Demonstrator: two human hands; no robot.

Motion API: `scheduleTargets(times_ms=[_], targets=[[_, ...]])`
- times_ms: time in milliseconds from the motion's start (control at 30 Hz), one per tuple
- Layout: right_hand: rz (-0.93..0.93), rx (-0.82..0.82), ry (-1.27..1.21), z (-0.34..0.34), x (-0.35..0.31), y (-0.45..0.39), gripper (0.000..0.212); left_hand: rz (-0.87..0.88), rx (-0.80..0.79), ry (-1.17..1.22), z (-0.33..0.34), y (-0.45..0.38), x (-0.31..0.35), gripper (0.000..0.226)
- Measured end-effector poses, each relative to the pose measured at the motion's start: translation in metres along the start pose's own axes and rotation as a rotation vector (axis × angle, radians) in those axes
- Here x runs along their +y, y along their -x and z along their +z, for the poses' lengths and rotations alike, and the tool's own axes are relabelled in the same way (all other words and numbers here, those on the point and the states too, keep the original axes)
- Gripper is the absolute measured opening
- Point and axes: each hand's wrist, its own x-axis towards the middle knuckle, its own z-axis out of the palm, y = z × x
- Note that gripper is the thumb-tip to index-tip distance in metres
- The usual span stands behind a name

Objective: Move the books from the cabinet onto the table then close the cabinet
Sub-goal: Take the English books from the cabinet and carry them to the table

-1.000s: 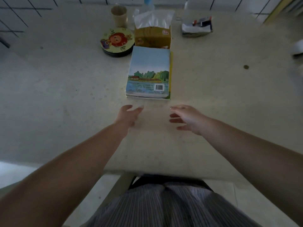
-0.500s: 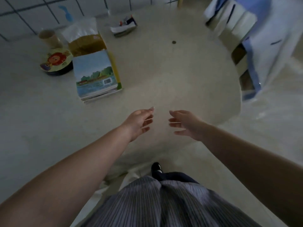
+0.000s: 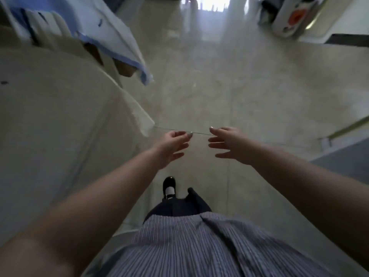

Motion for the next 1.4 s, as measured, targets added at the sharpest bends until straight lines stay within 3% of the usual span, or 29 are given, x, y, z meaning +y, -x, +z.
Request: scheduleTargets(times_ms=[133, 267, 433, 700, 1100, 1400], targets=[[0.030, 0.234, -0.141, -0.087, 0.064, 0.060, 0.028, -0.006, -0.228, -0.175, 0.111, 0.000, -0.003, 0.043], [0.070, 0.440, -0.337, -0.144, 0.120, 0.111, 0.022, -0.043, -0.439, -0.307, 0.200, 0.011, -0.014, 0.021], [0.062, 0.630, -0.534, -0.190, 0.170, 0.157, 0.026, -0.048, -0.628, -0.450, 0.284, 0.014, -0.021, 0.046], [0.051, 0.971, -0.832, -0.261, 0.218, 0.194, 0.008, -0.075, -0.862, -0.646, 0.407, -0.003, -0.016, 0.048], [0.083, 1.296, -1.054, -0.353, 0.237, 0.208, 0.015, -0.062, -1.074, -0.899, 0.582, -0.034, 0.007, 0.044], [0.091, 1.370, -1.208, -0.417, 0.272, 0.219, 0.002, -0.063, -1.116, -0.970, 0.691, -0.048, -0.008, 0.041]])
